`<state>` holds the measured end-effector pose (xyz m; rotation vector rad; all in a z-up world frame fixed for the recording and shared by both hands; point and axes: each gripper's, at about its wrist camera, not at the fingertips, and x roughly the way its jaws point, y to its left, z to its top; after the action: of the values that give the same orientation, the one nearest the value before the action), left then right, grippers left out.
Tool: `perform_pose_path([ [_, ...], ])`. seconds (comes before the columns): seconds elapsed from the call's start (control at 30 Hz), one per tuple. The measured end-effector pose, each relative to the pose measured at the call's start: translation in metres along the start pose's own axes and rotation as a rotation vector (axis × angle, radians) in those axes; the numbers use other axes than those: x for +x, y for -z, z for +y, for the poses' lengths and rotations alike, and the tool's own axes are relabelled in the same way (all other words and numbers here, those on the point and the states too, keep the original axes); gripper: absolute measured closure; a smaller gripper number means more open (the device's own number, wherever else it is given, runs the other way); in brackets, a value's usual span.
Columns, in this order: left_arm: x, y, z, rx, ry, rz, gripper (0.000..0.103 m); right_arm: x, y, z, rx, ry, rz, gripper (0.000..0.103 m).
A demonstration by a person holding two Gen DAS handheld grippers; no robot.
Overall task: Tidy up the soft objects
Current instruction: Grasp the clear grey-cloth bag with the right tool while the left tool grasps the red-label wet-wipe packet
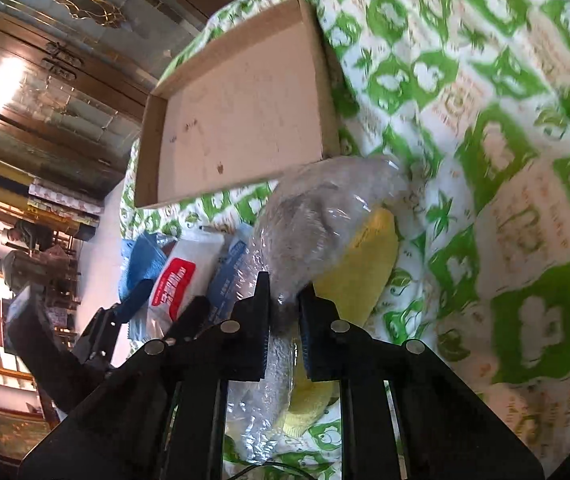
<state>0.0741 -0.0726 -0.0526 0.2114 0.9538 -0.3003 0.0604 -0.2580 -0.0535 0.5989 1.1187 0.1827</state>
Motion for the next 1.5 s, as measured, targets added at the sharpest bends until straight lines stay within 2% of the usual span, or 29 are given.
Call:
perform_pose_path([
  [0.13,0.015,0.002,0.0,0.02,-0.028,0.073,0.021,0.0,0.0,-0.004,-0.003,-0.006,0.007,0.091],
  [0.37,0.018,0.008,0.024,-0.093,0.068,0.094,0.021,0.013,0.005,-0.003,0.001,-0.014,0.049,0.091],
  [0.47,0.018,0.007,0.028,-0.116,0.099,0.089,0.046,0.015,0.005,0.001,-0.008,-0.013,0.045,0.091],
  [0.57,0.018,0.007,0.031,-0.136,0.149,0.102,0.052,0.009,0.005,0.003,-0.017,-0.013,0.03,0.091],
  [0.67,0.014,0.009,0.031,-0.139,0.147,0.086,0.056,0.001,0.006,0.005,-0.025,-0.014,0.012,0.091],
  [0.83,-0.006,0.013,0.037,-0.158,0.152,0.032,0.057,-0.014,0.005,0.008,-0.04,-0.021,-0.019,0.091],
  [1.1,-0.047,-0.008,0.044,-0.151,0.182,-0.057,0.057,-0.044,-0.004,0.017,-0.08,-0.023,-0.071,0.091],
  [1.3,-0.049,-0.034,0.053,-0.153,0.164,-0.088,0.057,-0.058,-0.027,0.022,-0.111,-0.005,-0.107,0.091],
  [1.5,-0.028,-0.065,0.066,-0.165,0.129,-0.1,0.057,-0.053,-0.065,0.043,-0.177,0.037,-0.148,0.091],
])
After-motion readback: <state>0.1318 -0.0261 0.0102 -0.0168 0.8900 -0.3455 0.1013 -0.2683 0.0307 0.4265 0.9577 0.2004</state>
